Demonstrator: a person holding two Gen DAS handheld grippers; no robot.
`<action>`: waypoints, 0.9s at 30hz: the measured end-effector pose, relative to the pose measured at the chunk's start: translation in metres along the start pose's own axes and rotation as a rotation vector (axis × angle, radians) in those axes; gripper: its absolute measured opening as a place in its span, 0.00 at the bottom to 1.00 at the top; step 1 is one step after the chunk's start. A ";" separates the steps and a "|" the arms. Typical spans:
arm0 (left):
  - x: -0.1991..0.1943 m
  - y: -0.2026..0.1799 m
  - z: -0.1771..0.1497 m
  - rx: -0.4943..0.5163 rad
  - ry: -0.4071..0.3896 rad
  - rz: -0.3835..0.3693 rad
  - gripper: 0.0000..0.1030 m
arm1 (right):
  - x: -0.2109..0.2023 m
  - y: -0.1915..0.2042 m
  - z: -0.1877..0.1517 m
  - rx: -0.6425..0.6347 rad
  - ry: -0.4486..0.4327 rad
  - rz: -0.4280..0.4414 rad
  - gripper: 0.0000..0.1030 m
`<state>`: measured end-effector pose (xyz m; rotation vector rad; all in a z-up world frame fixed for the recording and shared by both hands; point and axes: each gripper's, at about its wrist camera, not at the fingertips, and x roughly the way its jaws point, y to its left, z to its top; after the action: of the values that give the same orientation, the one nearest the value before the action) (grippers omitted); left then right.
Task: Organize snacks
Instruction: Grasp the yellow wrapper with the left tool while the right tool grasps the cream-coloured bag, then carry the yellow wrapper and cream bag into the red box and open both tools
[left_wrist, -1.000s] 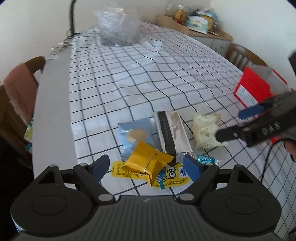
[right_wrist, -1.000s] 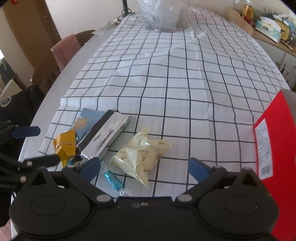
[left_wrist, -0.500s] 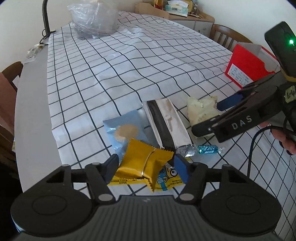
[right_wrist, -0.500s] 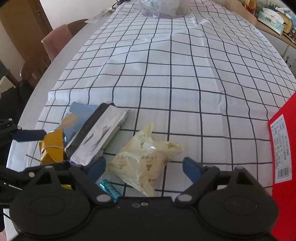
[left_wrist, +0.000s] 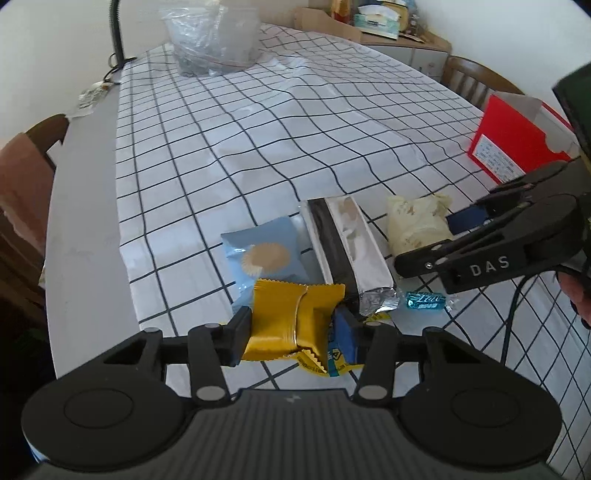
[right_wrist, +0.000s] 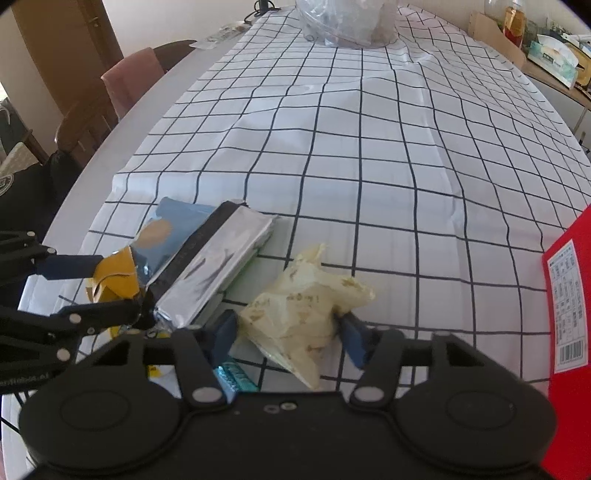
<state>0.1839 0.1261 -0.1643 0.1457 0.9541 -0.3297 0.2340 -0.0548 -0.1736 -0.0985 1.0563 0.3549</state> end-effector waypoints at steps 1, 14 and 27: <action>-0.001 0.000 -0.001 -0.008 -0.001 0.008 0.45 | -0.001 0.000 -0.001 -0.001 -0.003 -0.002 0.51; -0.025 -0.002 -0.007 -0.111 -0.015 0.079 0.44 | -0.031 -0.005 -0.018 0.026 -0.059 0.000 0.39; -0.096 -0.044 0.005 -0.174 -0.110 0.113 0.45 | -0.113 -0.020 -0.036 0.071 -0.159 0.060 0.38</action>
<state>0.1220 0.1035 -0.0821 0.0224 0.8574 -0.1478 0.1604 -0.1097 -0.0955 0.0244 0.9143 0.3730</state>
